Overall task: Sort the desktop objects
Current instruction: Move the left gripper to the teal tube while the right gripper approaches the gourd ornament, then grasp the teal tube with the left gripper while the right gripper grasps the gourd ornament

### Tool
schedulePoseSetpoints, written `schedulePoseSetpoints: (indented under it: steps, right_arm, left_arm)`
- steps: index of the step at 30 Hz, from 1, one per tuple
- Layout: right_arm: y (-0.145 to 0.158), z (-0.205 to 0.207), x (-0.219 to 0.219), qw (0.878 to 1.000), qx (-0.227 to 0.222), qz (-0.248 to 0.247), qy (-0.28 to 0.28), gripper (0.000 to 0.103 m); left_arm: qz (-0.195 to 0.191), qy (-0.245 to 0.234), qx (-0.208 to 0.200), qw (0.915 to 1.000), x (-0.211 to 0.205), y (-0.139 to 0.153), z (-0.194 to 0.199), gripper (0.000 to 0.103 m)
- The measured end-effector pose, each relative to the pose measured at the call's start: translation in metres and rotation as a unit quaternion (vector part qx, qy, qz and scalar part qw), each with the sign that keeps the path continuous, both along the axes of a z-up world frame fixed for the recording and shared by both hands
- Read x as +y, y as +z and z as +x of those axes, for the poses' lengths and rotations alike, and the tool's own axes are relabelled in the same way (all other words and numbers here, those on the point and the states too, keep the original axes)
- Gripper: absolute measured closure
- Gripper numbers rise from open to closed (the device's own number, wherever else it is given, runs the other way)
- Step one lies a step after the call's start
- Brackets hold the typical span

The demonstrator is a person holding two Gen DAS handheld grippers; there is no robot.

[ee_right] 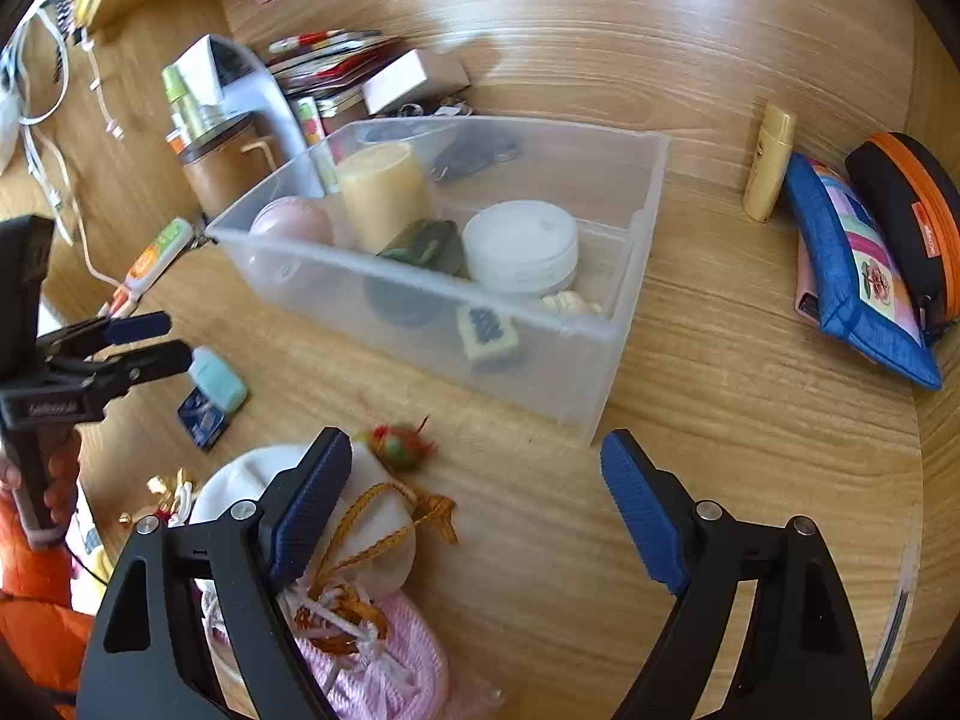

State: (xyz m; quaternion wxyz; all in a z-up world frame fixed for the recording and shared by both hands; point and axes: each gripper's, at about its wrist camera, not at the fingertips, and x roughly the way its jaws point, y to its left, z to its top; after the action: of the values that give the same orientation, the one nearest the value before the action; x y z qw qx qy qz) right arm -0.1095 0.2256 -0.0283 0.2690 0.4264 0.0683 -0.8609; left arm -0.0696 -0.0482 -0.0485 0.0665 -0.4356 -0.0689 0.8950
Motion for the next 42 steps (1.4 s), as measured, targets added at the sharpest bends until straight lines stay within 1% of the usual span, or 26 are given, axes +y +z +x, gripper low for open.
schedulePoseSetpoints:
  steps: [3,6,8,12,15,16,18,19,20,28,31,33,35,42]
  right_arm:
    - [-0.001,0.013,0.000,1.000,0.007,0.007,0.006,0.020]
    - [-0.004,0.020,-0.003,1.000,-0.005,-0.002,0.015,0.020]
    - [-0.005,0.021,-0.006,1.000,-0.004,0.002,0.021,0.020]
    - [0.000,0.008,-0.011,1.000,-0.003,0.007,0.023,0.020]
    - [-0.002,-0.006,-0.018,0.999,-0.023,-0.003,0.037,0.021]
    - [-0.004,-0.009,-0.022,0.999,-0.029,0.001,0.042,0.023]
    - [-0.011,-0.012,-0.034,0.997,-0.042,0.019,0.064,0.035]
    - [-0.015,-0.013,-0.040,0.995,-0.050,0.030,0.076,0.037]
    - [-0.018,-0.013,-0.045,0.994,-0.054,0.039,0.085,0.041]
    - [-0.021,-0.013,-0.052,0.991,-0.053,0.069,0.100,0.042]
    - [-0.022,-0.015,-0.053,0.991,-0.057,0.070,0.103,0.046]
    - [-0.023,-0.016,-0.054,0.990,-0.062,0.066,0.106,0.052]
    - [-0.026,-0.016,-0.055,0.990,-0.068,0.060,0.106,0.056]
    - [-0.023,-0.013,-0.057,0.990,-0.063,0.063,0.109,0.057]
  left_arm:
    - [0.000,0.000,-0.008,1.0000,0.000,-0.005,-0.001,0.016]
    - [0.004,-0.001,-0.012,0.9999,0.000,-0.009,-0.003,0.016]
    - [0.006,0.000,-0.013,0.9999,0.000,-0.011,-0.005,0.016]
    - [0.005,0.003,-0.018,0.9998,0.001,-0.014,-0.007,0.016]
    - [0.000,0.004,-0.017,0.9998,0.001,-0.015,-0.005,0.016]
    - [-0.002,0.004,-0.018,0.9998,0.001,-0.015,-0.005,0.016]
    - [-0.003,0.006,-0.020,0.9998,0.000,-0.016,-0.005,0.016]
    - [-0.002,0.006,-0.022,0.9997,0.000,-0.017,-0.005,0.016]
    - [-0.001,0.005,-0.024,0.9997,0.000,-0.019,-0.004,0.016]
    - [-0.010,-0.002,-0.019,0.9998,0.008,-0.020,-0.004,0.016]
    - [-0.022,-0.005,-0.018,0.9996,0.013,-0.021,-0.005,0.016]
    - [-0.030,-0.007,-0.016,0.9994,0.016,-0.021,-0.005,0.015]
    - [-0.036,-0.006,-0.012,0.9992,0.019,-0.021,-0.005,0.015]
    - [-0.037,-0.019,-0.011,0.9991,0.025,-0.019,-0.004,0.015]
